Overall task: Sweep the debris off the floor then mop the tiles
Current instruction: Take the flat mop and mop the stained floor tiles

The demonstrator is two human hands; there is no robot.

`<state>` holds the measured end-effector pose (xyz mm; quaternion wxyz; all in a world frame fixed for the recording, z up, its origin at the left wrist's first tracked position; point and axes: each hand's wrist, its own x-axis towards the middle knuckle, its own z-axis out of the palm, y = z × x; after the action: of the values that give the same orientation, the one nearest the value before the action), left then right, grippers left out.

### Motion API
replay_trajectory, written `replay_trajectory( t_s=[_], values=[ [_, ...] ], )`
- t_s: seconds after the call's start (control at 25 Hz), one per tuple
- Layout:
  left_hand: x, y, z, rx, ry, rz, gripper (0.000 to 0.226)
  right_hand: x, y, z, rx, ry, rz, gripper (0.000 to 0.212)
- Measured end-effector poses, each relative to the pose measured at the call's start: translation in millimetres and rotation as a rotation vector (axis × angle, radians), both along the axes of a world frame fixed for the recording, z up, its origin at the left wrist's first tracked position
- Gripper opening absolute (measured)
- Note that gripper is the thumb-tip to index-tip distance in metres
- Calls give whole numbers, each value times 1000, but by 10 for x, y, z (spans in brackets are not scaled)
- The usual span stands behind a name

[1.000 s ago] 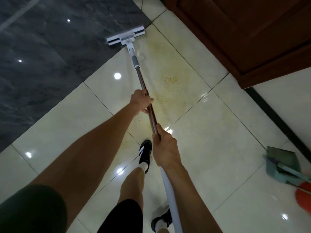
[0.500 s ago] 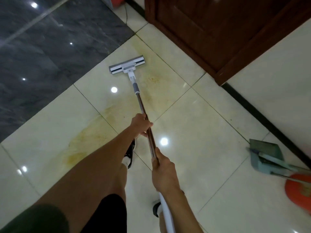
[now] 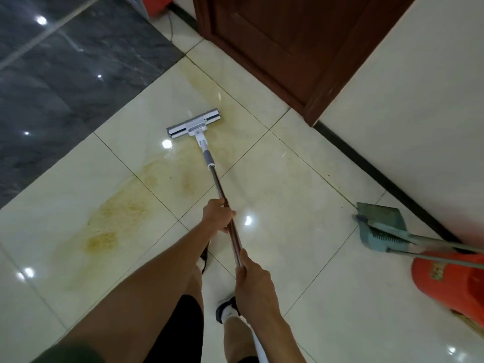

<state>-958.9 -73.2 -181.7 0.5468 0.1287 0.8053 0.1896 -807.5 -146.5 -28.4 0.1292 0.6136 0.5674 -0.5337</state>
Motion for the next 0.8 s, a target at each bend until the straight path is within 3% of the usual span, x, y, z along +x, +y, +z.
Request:
replay_trajectory(
  t_s=[0.24, 0.48, 0.68, 0.8],
  values=[
    [-639, 941, -158, 52, 3, 102, 66, -600, 986, -239, 58, -22, 45, 49],
    [-1913, 2460, -442, 88, 43, 144, 61, -1865, 2523, -644, 119, -19, 84, 49],
    [-2786, 3622, -604, 78, 81, 92, 32, -2679, 3630, -944, 180, -16, 109, 45],
    [-3065, 3992, -706, 85, 70, 99, 28, -2907, 4001, -1029, 172, 10, 83, 43]
  ],
)
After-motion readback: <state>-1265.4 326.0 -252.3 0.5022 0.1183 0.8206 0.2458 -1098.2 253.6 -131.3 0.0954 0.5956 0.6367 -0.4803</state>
